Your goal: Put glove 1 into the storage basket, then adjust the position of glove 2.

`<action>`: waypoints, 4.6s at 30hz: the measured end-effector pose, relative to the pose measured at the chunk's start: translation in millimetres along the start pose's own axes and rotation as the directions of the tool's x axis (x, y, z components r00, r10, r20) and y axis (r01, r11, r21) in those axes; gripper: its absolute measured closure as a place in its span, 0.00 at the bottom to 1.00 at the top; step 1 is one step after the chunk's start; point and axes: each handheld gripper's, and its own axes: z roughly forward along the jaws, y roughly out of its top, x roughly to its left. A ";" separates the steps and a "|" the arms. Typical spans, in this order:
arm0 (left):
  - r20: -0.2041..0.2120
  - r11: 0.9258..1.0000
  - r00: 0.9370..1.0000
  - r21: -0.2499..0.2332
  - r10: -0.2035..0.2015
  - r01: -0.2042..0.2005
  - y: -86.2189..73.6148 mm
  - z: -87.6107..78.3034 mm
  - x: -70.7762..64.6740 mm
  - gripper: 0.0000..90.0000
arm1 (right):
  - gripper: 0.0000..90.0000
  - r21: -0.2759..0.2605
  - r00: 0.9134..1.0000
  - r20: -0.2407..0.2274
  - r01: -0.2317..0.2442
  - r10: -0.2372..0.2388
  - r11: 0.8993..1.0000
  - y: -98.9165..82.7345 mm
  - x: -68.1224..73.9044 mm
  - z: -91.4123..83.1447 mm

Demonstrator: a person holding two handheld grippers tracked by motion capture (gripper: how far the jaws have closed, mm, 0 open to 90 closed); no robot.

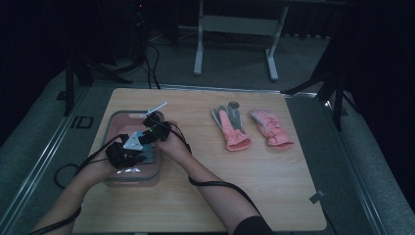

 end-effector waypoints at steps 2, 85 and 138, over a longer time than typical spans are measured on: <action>0.016 1.000 1.000 0.006 -0.011 0.011 0.2 5.2 0.9 0.88 | 0.53 -0.017 1.000 -0.003 -0.005 0.005 1.000 0.4 0.0 -7.3; 0.323 0.920 0.941 -0.391 0.104 0.033 65.6 85.9 -162.1 0.17 | 0.15 -0.256 0.994 0.098 -0.019 0.045 0.966 -185.1 -77.3 -184.4; 0.318 0.927 0.943 -0.375 0.097 0.031 59.1 88.3 -161.5 0.17 | 0.97 -0.187 0.852 0.456 -0.190 0.257 0.964 -163.7 -204.4 -168.7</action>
